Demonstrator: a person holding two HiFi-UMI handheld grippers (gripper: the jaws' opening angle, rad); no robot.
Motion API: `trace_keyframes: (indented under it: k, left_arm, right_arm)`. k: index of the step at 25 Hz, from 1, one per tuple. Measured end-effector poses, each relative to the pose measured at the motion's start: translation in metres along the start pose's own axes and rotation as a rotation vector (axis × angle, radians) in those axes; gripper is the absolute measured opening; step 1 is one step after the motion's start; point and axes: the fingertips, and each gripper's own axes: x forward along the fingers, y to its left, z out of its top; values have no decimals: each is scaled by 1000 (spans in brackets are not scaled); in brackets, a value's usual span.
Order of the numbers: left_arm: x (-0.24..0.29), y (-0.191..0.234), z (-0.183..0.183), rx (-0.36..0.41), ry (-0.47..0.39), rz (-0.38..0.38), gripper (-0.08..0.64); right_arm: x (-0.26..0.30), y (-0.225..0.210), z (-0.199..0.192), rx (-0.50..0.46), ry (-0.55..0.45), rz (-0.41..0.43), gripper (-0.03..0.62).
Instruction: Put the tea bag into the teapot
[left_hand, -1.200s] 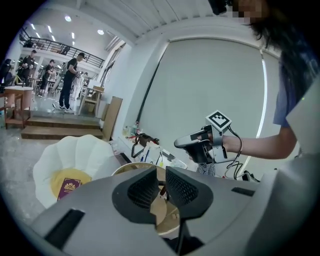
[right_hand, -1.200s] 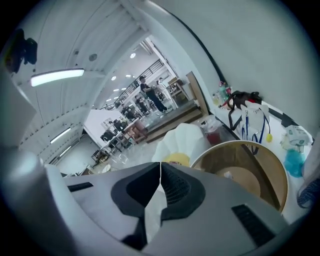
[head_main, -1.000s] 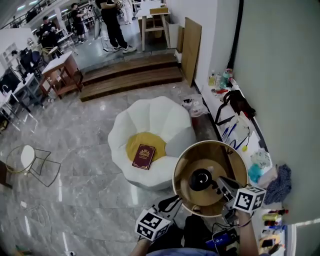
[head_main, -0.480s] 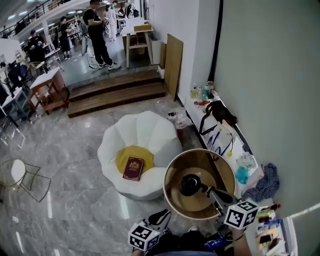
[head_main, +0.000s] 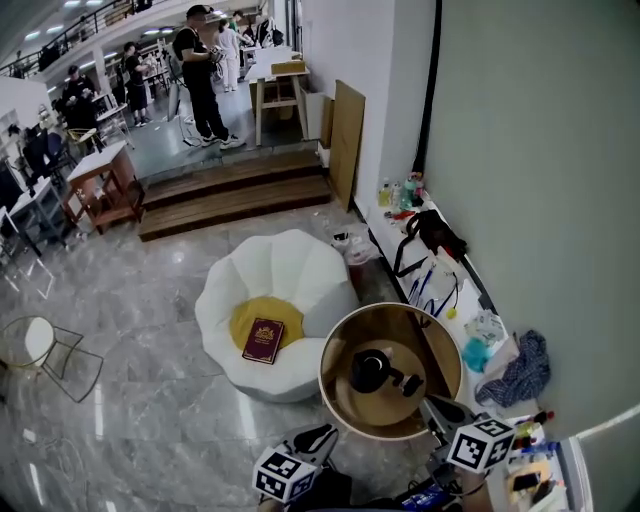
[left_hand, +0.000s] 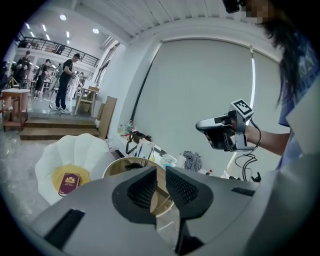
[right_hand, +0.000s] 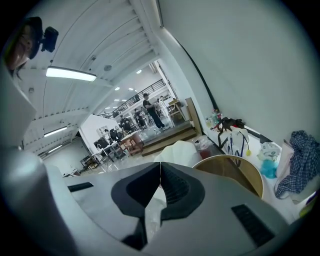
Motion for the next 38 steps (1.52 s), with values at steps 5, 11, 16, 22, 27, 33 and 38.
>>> trace_keyframes:
  k: [5, 11, 16, 22, 27, 33, 38]
  left_arm:
    - [6, -58, 21, 84, -34, -34, 52]
    - [2, -137, -3, 117, -28, -62, 52]
    - [1, -189, -32, 121, 5, -81, 52]
    - [-1, -233, -38, 164, -16, -98, 52]
    - [-8, -256, -43, 182, -26, -97, 52]
    - [-12, -271, -47, 198, -35, -88, 52]
    - [-20, -277, -43, 213, -52, -81, 52]
  right_arm:
    - [-48, -11, -21, 27, -18, 10, 17]
    - [-113, -29, -52, 53, -55, -5, 17]
    - [-168, -41, -74, 55, -81, -28, 17]
    - [-212, -52, -95, 53, -103, -48, 17]
    - [-233, -49, -101, 1, -107, -52, 15]
    - [-248, -53, -106, -9, -117, -52, 15]
    - [-261, -56, -99, -23, -143, -70, 15]
